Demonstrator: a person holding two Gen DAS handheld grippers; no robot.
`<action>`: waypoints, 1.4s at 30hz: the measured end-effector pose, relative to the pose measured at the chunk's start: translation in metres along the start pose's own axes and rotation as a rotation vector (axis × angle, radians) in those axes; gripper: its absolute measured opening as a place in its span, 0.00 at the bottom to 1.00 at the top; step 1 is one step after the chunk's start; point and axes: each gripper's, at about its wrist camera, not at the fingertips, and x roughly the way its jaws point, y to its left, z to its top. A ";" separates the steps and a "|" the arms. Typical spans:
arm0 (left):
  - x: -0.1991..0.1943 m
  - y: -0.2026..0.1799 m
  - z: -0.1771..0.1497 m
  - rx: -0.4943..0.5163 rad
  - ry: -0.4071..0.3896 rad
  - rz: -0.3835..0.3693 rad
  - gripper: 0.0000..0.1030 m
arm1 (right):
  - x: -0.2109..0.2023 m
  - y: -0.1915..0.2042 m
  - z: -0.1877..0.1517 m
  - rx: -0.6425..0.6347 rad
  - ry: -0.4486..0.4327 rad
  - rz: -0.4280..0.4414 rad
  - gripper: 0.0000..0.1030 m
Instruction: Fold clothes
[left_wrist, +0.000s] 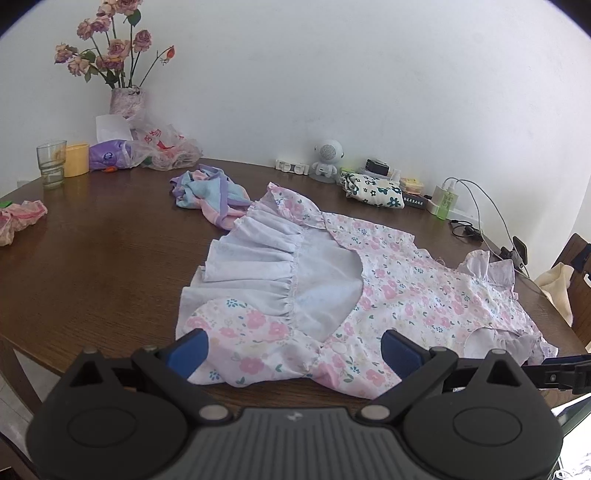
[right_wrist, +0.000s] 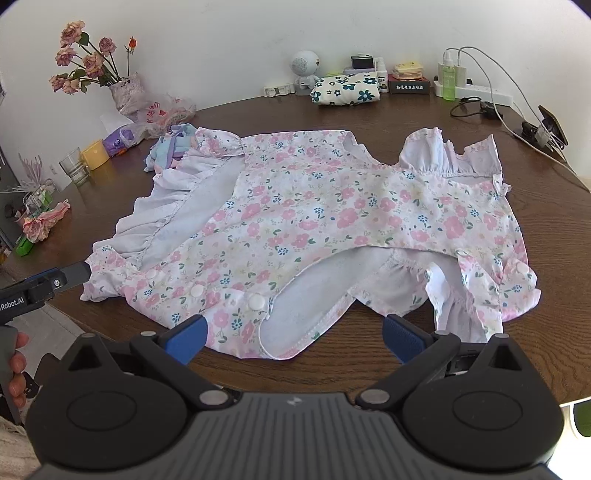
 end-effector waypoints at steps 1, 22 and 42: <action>-0.002 -0.001 -0.001 0.002 0.001 -0.001 0.97 | -0.001 0.000 -0.003 0.004 -0.002 0.003 1.00; -0.035 -0.016 -0.015 -0.001 -0.034 0.000 0.97 | -0.035 -0.009 -0.032 0.041 -0.072 0.010 1.00; -0.012 -0.009 -0.011 -0.011 0.006 0.025 0.97 | -0.013 -0.010 -0.023 0.062 -0.025 -0.003 1.00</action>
